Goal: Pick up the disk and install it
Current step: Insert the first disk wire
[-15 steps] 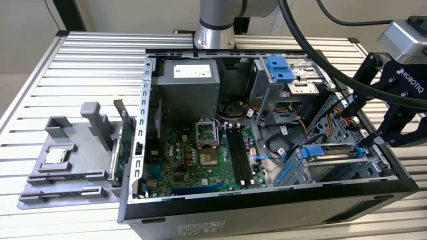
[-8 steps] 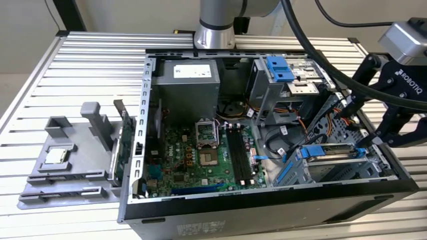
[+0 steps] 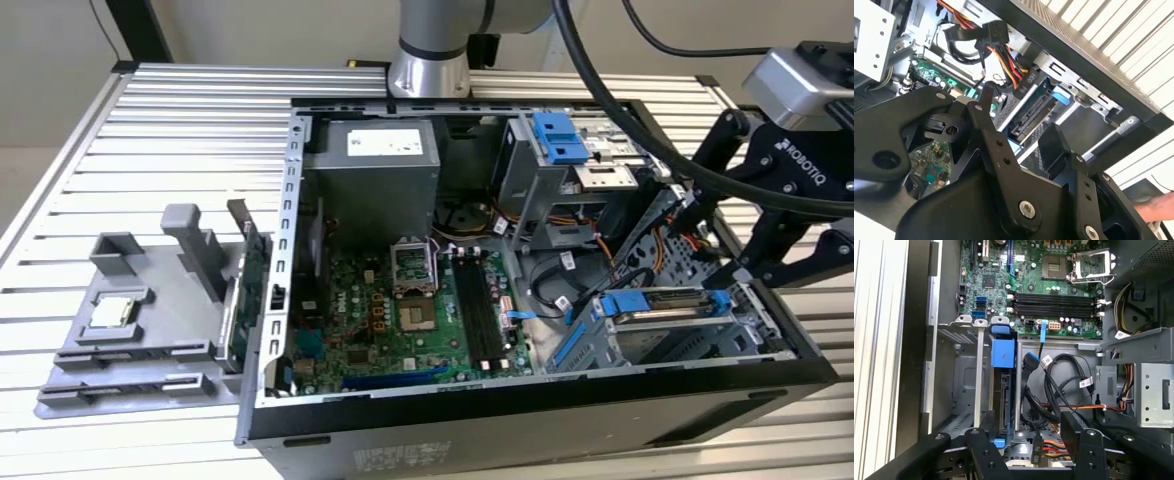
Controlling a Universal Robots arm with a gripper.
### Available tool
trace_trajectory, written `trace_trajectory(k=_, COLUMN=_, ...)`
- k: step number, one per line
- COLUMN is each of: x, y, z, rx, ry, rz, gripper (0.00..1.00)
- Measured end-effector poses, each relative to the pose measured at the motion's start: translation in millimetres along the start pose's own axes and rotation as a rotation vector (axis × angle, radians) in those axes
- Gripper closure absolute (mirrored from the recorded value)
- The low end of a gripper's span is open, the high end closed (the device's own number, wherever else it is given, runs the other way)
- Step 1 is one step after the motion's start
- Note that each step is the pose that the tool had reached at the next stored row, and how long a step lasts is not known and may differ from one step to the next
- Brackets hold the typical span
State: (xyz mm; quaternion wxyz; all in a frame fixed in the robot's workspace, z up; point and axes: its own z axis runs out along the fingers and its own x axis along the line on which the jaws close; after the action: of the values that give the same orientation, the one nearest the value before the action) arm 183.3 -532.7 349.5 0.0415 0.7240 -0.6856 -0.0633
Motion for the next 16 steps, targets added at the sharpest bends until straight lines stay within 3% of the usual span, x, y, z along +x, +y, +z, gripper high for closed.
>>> trace_trajectory(k=5, x=-3.1, y=-8.2, z=-0.3, rx=-0.0002, ry=0.0002, rz=-0.001, gripper=0.0)
trace_trajectory(k=16, x=-3.0, y=-7.7, z=0.6, rx=-0.0042, ry=-0.0001, rz=-0.001, gripper=0.0)
